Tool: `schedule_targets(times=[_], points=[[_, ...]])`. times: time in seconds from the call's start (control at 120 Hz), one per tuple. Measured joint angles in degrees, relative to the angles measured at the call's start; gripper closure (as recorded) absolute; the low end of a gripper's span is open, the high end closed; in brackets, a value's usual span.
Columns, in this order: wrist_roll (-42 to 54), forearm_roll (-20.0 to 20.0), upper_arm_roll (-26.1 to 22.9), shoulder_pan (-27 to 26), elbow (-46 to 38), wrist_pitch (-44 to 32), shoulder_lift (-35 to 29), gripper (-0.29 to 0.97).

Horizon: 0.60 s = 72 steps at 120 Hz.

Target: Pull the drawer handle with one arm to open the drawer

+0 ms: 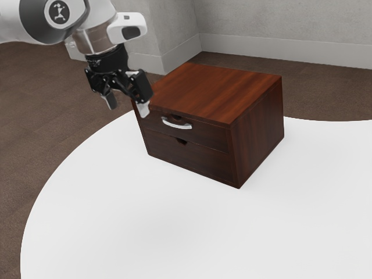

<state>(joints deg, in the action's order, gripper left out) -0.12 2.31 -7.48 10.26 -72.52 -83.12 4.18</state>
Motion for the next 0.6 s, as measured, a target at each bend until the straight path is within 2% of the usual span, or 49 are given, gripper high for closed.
schedule_targets(times=[0.092, 0.208, 0.283, 0.4, 0.6], points=[[-0.1, 0.4, -0.2, 2.4, 0.5, 1.6, 0.1, 0.0], [-0.3, 0.5, -0.3, 2.2, 0.8, 2.9, 0.0, 0.0], [-3.3, 0.5, -0.5, 1.5, 6.6, 5.9, -3.1, 0.0], [-15.0, -1.0, -2.2, 1.4, 9.9, 8.6, -4.8, 0.0], [-36.6, -1.7, -3.5, -1.5, 9.8, 6.6, -2.3, 0.0]])
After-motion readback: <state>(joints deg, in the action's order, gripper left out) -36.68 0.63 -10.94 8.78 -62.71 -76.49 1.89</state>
